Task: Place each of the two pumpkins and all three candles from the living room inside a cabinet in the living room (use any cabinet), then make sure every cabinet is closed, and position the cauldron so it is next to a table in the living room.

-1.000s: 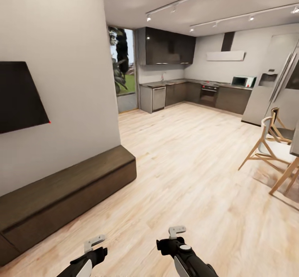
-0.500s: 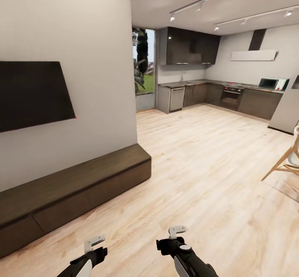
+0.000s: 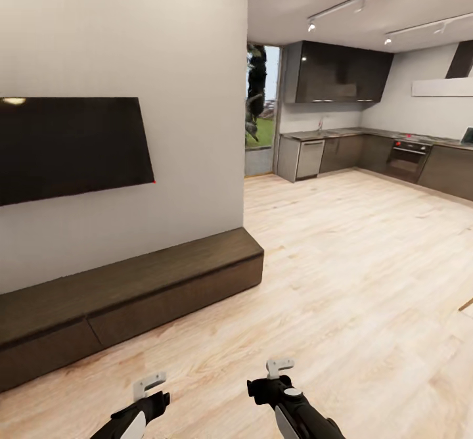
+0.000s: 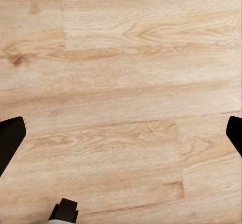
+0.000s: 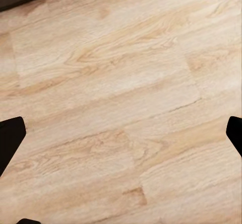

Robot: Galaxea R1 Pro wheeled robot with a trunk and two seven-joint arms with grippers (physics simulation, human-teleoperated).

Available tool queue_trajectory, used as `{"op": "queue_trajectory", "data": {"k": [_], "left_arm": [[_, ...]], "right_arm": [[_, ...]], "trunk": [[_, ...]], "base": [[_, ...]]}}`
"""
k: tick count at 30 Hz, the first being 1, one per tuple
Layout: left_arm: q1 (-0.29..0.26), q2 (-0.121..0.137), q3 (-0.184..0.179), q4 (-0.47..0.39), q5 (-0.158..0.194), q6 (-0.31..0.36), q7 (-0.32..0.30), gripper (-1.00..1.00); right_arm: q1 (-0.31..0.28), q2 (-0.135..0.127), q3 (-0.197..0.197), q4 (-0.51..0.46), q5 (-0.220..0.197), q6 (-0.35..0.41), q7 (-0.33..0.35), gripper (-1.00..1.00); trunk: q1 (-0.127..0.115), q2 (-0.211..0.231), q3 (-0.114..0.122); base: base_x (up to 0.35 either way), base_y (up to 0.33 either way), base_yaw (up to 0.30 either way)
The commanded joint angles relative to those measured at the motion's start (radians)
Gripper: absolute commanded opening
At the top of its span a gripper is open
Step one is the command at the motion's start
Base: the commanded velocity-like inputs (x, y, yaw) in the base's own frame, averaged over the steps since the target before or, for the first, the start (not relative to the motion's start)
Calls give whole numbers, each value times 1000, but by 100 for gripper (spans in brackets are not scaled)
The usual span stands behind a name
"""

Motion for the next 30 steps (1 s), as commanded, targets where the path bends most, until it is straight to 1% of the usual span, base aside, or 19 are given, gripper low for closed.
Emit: {"op": "queue_trajectory", "data": {"k": [1, 9, 26, 30], "left_arm": [[0, -1, 8, -2, 2, 6, 1, 100], [0, -1, 8, -2, 2, 6, 1, 100], [0, -2, 7, -2, 2, 6, 1, 100], [0, -2, 6, -2, 2, 6, 1, 100]], "right_arm": [[0, -1, 8, -2, -10, 5, -8, 100], [0, -1, 8, -2, -10, 5, -8, 100], [0, -1, 8, -2, -10, 5, -8, 100], [0, -2, 8, -2, -10, 5, -8, 100]], "trunk": [[0, -1, -2], [0, -1, -2], [0, -1, -2], [0, -1, -2]], "base": [[105, -111, 292], [116, -131, 292], [6, -11, 292], [0, -148, 292]]}}
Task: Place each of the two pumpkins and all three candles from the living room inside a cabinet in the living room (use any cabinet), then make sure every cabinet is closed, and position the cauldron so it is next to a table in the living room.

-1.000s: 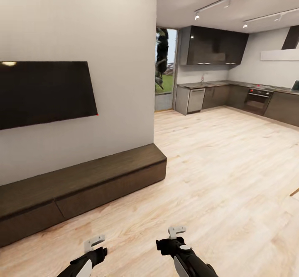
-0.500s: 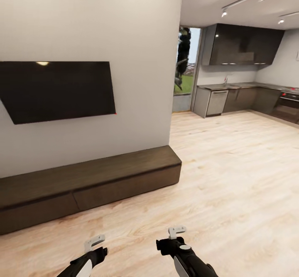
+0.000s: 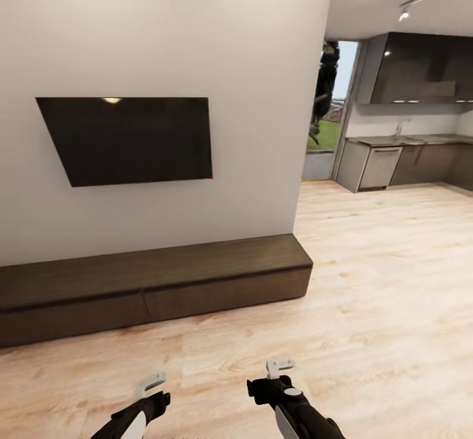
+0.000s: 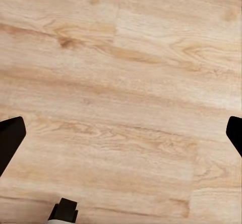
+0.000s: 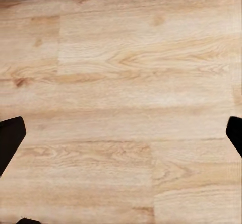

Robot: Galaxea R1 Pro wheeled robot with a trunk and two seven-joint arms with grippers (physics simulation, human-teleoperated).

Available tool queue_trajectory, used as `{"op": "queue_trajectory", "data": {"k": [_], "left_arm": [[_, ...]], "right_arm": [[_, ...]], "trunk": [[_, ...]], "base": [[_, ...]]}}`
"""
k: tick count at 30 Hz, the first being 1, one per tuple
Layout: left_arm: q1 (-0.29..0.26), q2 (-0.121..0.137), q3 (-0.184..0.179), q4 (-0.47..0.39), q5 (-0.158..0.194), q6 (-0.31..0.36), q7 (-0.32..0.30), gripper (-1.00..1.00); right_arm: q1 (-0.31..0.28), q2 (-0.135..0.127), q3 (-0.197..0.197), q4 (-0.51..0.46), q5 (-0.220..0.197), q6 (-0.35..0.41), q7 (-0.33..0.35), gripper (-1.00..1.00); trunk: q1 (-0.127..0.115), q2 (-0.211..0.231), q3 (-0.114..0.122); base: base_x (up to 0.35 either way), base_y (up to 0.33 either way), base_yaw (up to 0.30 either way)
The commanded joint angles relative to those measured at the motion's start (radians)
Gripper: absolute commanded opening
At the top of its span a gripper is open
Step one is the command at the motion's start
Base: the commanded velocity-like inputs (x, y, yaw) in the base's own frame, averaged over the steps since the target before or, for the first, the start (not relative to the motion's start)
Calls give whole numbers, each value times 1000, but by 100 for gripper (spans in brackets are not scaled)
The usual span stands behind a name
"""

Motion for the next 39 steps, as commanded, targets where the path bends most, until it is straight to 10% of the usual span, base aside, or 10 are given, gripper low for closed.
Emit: {"op": "queue_trajectory", "data": {"k": [1, 23, 25, 30, 32, 39], "left_arm": [[0, -1, 7, -2, 2, 6, 2, 100], [-4, 3, 0, -20, -11, 30, -15, 100], [-9, 23, 1, -77, -10, 99, -17, 100], [-3, 93, 20, -558, 15, 648, -24, 100], [-1, 102, 55, -751, 82, 815, -50, 100], [50, 112, 78, -951, 246, 899, -72, 100]], "right_arm": [[0, -2, 8, -2, -10, 5, -8, 100], [0, -6, 6, -6, -19, 6, -4, 100], [0, -6, 2, -5, -22, 7, -6, 100], [0, -5, -113, -2, -101, 1, -8, 100], [0, -7, -169, -1, -139, -2, -5, 100], [0, -8, -238, 0, -168, -40, 7, 100]], "trunk": [[0, -1, -2], [0, -1, 0], [0, -1, 0], [0, -1, 0], [0, -1, 0], [0, -1, 1]], "base": [[0, -233, 292], [0, -32, 141], [0, 0, -80], [0, 0, -15], [0, 0, -2], [0, 0, 0]]}}
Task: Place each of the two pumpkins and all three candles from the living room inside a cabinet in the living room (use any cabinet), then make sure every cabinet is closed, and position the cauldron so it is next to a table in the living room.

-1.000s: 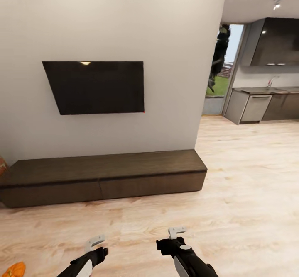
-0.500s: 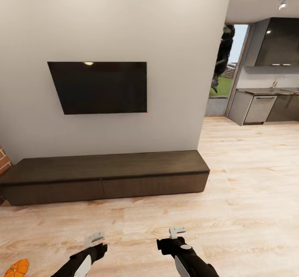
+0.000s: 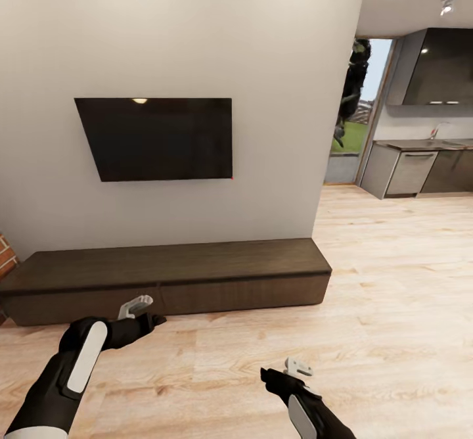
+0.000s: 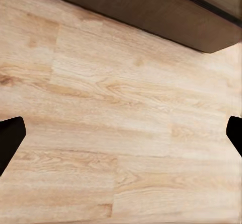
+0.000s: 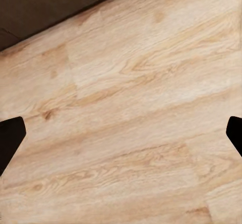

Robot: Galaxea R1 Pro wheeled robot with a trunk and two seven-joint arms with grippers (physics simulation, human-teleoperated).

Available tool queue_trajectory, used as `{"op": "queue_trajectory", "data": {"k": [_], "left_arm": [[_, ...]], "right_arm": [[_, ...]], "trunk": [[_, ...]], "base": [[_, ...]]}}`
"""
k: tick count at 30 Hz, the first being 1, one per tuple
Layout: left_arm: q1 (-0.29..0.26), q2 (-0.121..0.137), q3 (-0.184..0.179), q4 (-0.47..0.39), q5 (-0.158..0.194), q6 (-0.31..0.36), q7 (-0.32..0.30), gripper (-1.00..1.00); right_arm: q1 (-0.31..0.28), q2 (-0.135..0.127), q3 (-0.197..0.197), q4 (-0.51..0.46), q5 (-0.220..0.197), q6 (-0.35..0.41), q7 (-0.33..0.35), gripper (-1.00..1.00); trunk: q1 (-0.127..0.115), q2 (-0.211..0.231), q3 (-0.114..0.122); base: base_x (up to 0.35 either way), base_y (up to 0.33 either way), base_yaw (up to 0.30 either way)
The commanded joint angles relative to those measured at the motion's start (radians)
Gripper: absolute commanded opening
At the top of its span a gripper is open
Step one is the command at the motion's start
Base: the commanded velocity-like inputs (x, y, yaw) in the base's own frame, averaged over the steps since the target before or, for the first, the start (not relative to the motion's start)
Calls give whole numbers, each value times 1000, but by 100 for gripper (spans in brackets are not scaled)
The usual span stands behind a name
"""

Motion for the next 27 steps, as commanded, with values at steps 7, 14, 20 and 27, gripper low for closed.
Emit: {"op": "queue_trajectory", "data": {"k": [7, 14, 20, 27], "left_arm": [[8, -2, -8, -15, 24, 9, 0, 100], [9, -2, -19, -16, 87, 10, -1, 100], [9, 0, -27, -15, 146, 10, -1, 100], [9, 0, -38, -12, 200, 10, -1, 100]], "right_arm": [[0, 0, -4, -3, -9, 1, 124, 100], [0, 1, -4, -3, -8, 0, 153, 100], [0, 2, -5, -6, -9, 1, 152, 100], [0, 2, -4, -10, -9, 0, 151, 100]], "trunk": [[19, -36, -17], [46, -85, -39], [69, -127, -58], [96, -176, -80]], "base": [[0, 0, 0], [0, 0, 0], [0, 0, 0], [0, 0, 0]]}}
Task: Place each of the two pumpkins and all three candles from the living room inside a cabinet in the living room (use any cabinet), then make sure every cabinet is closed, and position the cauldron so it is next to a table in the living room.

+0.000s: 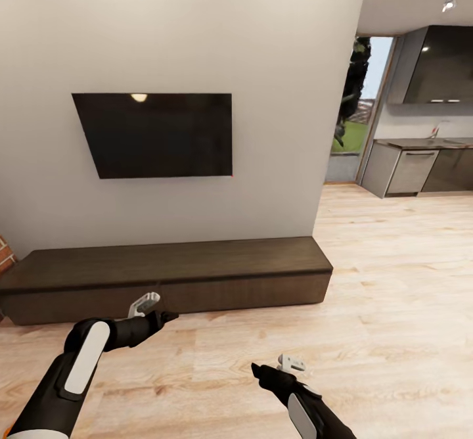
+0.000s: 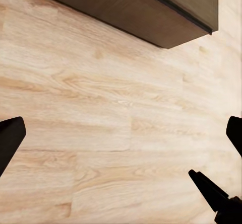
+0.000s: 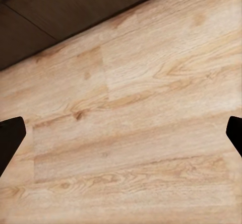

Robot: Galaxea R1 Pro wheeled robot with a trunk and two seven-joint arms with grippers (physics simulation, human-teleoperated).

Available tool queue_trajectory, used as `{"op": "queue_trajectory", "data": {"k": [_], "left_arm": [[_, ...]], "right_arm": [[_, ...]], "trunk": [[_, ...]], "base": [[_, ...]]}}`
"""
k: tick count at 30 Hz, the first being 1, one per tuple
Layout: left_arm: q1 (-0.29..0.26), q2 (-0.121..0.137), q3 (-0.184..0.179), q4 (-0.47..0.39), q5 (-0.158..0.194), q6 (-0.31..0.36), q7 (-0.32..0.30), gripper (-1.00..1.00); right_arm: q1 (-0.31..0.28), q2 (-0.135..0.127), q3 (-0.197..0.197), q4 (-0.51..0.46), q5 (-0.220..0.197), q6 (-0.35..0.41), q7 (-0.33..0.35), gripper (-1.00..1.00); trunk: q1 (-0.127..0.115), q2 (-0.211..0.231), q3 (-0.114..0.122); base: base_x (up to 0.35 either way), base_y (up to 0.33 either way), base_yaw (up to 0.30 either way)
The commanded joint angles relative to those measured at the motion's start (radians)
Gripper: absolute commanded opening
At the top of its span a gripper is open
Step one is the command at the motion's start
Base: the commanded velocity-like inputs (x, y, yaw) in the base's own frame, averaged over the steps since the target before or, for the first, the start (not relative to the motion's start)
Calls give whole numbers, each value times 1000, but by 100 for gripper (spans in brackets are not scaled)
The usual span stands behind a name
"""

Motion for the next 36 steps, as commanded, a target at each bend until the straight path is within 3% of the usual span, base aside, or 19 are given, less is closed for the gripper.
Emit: {"op": "queue_trajectory", "data": {"k": [1, 6, 10, 13, 16, 18, 21, 23, 25, 29, 31, 34, 36], "left_arm": [[0, 0, 0, 0, 6, 5, 3, 100], [0, 4, -5, -2, 43, 5, 3, 100], [0, 42, -11, -2, 101, 6, 2, 100], [0, 86, -27, 1, 200, 6, 2, 100], [2, 118, -42, 0, 267, 6, 2, 100], [7, 145, -69, -2, 335, 6, 2, 100], [11, 163, -97, -3, 420, 6, 2, 100], [14, 183, -122, -3, 508, 6, 2, 100], [16, 210, -153, -5, 577, 5, 2, 100], [17, 244, -201, -6, 672, 5, 2, 100], [17, 255, -211, -6, 706, 5, 2, 100], [17, 260, -216, -11, 723, 5, 2, 100], [17, 263, -217, -13, 728, 5, 2, 100]], "right_arm": [[0, 0, 1, 0, -8, 5, 0, 100], [0, 3, 4, 4, 2, -4, -4, 100], [0, 1, 3, 6, -2, -15, -5, 100], [0, 0, 5, 8, 4, -49, -6, 100], [0, 0, 9, 8, 7, -91, -7, 100], [0, -1, 9, 8, 2, -131, -1, 100], [0, -1, 0, 5, -17, -150, 23, 100], [0, -1, -37, 4, -97, -154, 106, 100], [0, -1, -75, 4, -214, -142, 230, 100], [0, -11, -105, 5, -398, -99, 384, 100], [0, -34, -112, 3, -498, -87, 420, 100], [0, -55, -111, 0, -583, -86, 436, 100], [0, -61, -109, 1, -610, -98, 437, 100]], "trunk": [[4, -8, -5], [23, -43, -20], [39, -71, -33], [50, -92, -42], [62, -113, -52], [69, -127, -58], [81, -148, -67], [88, -162, -74], [96, -176, -80], [111, -204, -92], [119, -218, -99], [131, -239, -108], [138, -253, -114]], "base": [[0, 0, 0], [0, 0, 0], [0, 0, 0], [0, 0, 0], [0, 0, 0], [0, 0, 0], [0, 0, 0], [0, 0, 0], [0, 0, 0], [0, 0, 0], [0, 0, 0], [0, 0, 0], [0, 0, 0]]}}
